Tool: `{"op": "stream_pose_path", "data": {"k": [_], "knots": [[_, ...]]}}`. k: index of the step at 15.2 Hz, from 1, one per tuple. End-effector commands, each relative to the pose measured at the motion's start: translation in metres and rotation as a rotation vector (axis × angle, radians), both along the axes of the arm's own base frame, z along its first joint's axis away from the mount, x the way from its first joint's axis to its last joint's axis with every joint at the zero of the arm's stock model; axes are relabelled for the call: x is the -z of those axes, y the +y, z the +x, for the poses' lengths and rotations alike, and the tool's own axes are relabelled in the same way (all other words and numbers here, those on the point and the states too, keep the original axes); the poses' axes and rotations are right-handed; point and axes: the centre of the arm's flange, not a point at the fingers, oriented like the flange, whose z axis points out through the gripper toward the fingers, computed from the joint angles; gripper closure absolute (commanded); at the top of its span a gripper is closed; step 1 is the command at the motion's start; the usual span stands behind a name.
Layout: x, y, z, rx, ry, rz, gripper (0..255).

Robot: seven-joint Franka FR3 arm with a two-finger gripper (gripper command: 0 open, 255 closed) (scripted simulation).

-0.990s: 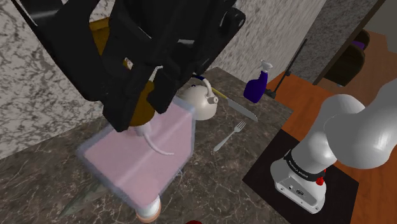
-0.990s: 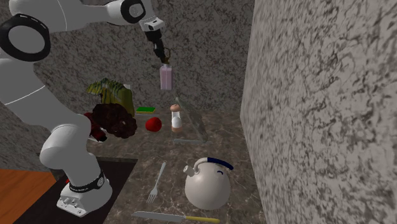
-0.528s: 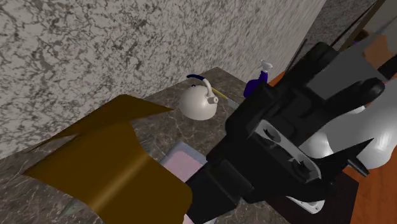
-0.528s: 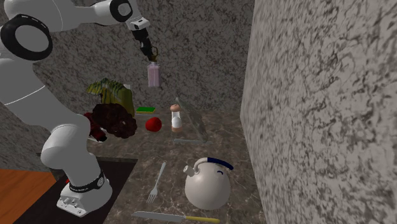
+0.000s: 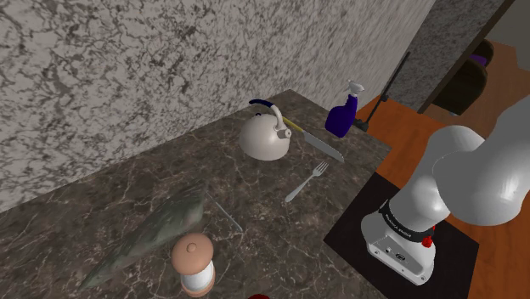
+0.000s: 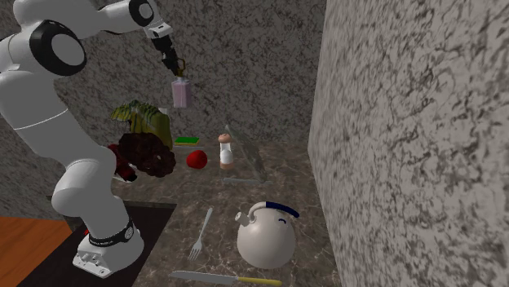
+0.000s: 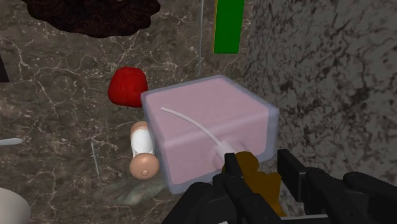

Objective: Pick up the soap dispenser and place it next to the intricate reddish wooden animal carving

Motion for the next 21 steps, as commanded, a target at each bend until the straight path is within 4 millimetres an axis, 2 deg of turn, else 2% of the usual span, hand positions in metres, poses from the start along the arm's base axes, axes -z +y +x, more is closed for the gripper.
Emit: {"op": "stream_pose_path", "data": {"k": [1, 2, 21], "knots": [[0.0, 0.007, -0.024, 0.004, -0.001, 0.001, 255], [0.0, 0.012, -0.036, 0.004, -0.001, 0.001, 255], [0.1, 0.012, -0.036, 0.004, -0.001, 0.001, 255]]}}
